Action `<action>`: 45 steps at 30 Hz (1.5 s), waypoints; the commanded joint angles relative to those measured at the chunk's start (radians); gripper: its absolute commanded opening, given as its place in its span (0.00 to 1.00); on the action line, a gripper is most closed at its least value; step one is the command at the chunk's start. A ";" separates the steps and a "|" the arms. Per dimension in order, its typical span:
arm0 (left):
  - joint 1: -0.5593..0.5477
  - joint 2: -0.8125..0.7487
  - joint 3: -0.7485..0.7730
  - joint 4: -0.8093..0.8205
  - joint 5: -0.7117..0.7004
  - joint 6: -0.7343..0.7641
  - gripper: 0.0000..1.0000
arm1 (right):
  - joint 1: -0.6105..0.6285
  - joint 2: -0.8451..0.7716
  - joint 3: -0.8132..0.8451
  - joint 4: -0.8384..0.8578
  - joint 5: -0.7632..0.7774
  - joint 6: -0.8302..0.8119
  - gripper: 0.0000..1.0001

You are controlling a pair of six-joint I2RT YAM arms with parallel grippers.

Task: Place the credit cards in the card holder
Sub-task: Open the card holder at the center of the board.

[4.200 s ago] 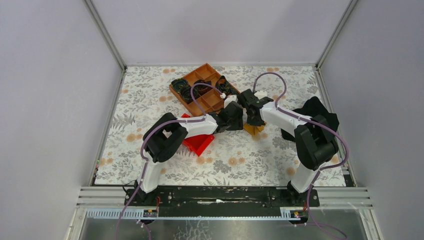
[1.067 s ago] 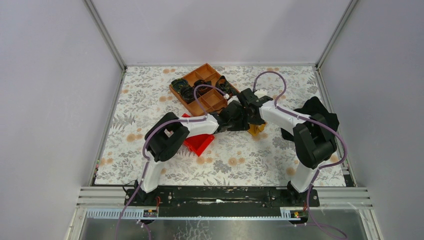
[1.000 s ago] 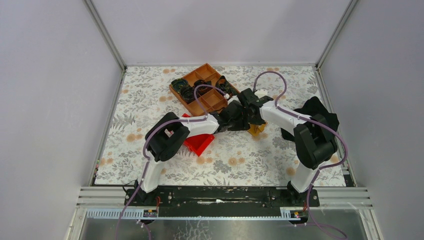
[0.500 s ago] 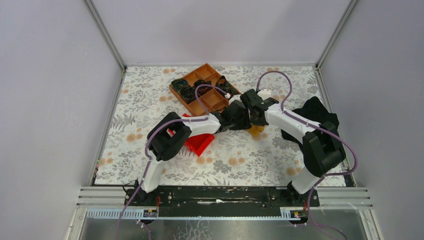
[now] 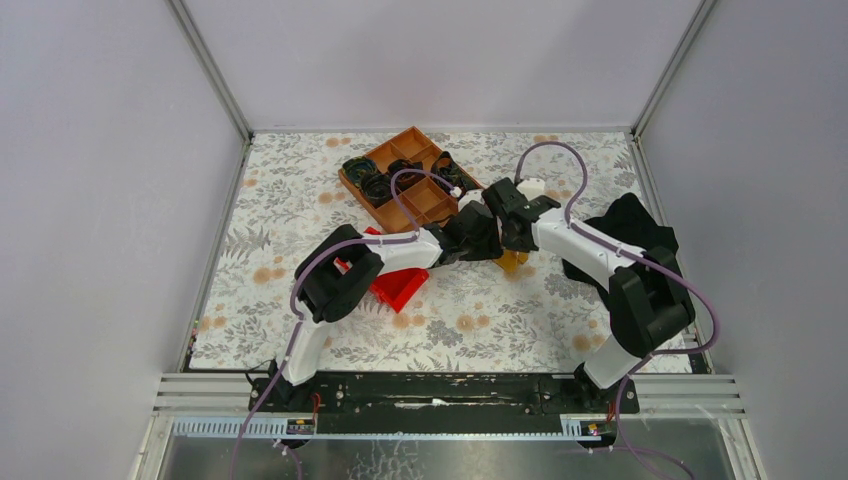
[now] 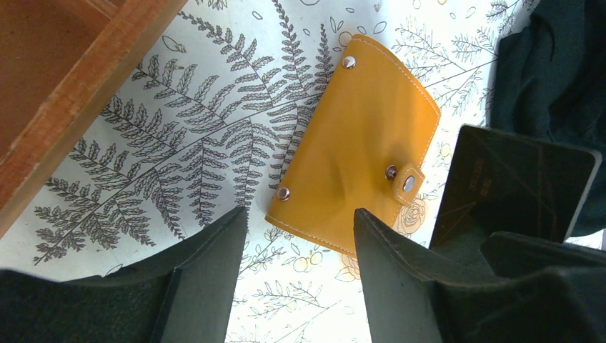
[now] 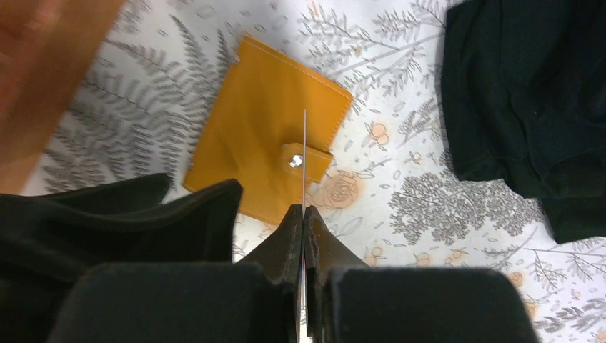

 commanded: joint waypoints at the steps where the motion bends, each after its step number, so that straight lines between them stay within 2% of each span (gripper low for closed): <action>1: -0.010 0.068 -0.046 -0.143 -0.016 0.024 0.65 | 0.005 0.018 0.085 0.009 -0.009 0.003 0.00; 15: -0.010 0.076 -0.083 -0.168 -0.032 0.029 0.64 | 0.024 0.089 0.062 0.041 -0.028 0.027 0.00; 25: -0.008 0.126 -0.039 -0.230 -0.047 0.025 0.63 | 0.024 0.053 -0.007 0.033 -0.003 0.053 0.00; 37: -0.009 0.161 -0.017 -0.297 -0.097 0.000 0.50 | 0.023 -0.001 -0.047 0.009 0.020 0.070 0.00; 45: -0.010 0.185 -0.018 -0.323 -0.097 -0.016 0.48 | 0.018 -0.049 -0.085 -0.010 0.039 0.077 0.00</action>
